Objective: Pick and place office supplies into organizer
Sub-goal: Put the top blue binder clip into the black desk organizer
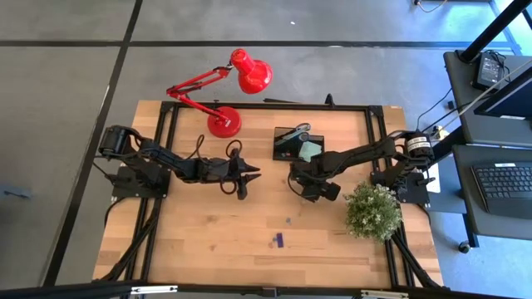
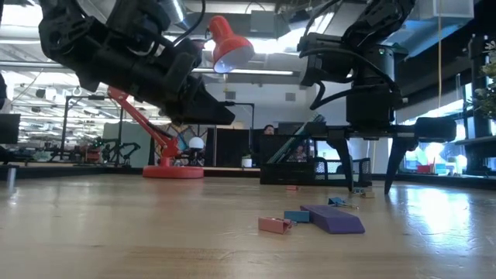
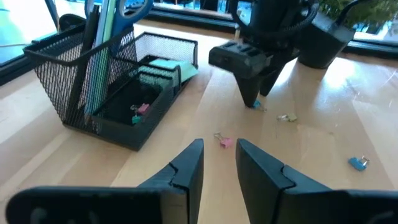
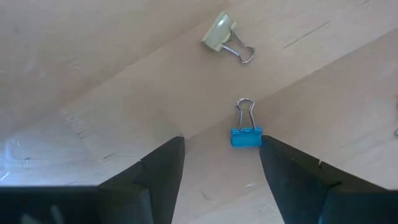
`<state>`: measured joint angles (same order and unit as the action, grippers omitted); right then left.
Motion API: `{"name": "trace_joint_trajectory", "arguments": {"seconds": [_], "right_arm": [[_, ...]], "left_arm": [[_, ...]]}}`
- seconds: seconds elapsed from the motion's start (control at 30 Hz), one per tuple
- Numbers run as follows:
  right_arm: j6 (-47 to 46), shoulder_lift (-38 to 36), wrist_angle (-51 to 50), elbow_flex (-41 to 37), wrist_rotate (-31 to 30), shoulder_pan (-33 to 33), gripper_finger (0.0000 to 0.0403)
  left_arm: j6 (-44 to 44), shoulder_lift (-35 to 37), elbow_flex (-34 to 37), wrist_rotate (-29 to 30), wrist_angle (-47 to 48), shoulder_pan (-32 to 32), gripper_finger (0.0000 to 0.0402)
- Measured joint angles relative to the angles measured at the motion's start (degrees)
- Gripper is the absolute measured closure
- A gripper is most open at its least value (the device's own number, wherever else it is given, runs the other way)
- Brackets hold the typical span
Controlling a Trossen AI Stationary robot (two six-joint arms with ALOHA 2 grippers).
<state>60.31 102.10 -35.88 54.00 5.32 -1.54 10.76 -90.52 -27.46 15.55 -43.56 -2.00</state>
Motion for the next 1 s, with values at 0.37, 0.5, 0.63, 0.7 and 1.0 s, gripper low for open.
{"name": "trace_joint_trajectory", "arguments": {"seconds": [0.37,0.5,0.63,0.7,1.0], "right_arm": [[-8.7,0.7,-1.8,3.6,1.5,-0.1,0.0189],[-8.7,0.7,0.1,3.2,2.6,-0.2,0.0189],[-7.6,0.6,1.2,1.8,2.8,-0.2,0.0189],[-7.6,0.6,1.3,1.3,2.7,-0.2,0.0189],[-7.6,0.5,1.3,1.0,2.3,2.0,0.0189]], "left_arm": [[0.0,0.0,0.0,0.0,2.3,0.0,0.0313],[0.0,0.0,0.0,0.0,2.3,0.0,0.0313],[0.0,0.0,0.0,0.0,2.3,0.0,0.0313],[0.0,0.0,0.0,0.0,2.3,0.0,0.0313],[0.0,0.0,0.0,0.0,2.2,0.0,0.0313]]}}
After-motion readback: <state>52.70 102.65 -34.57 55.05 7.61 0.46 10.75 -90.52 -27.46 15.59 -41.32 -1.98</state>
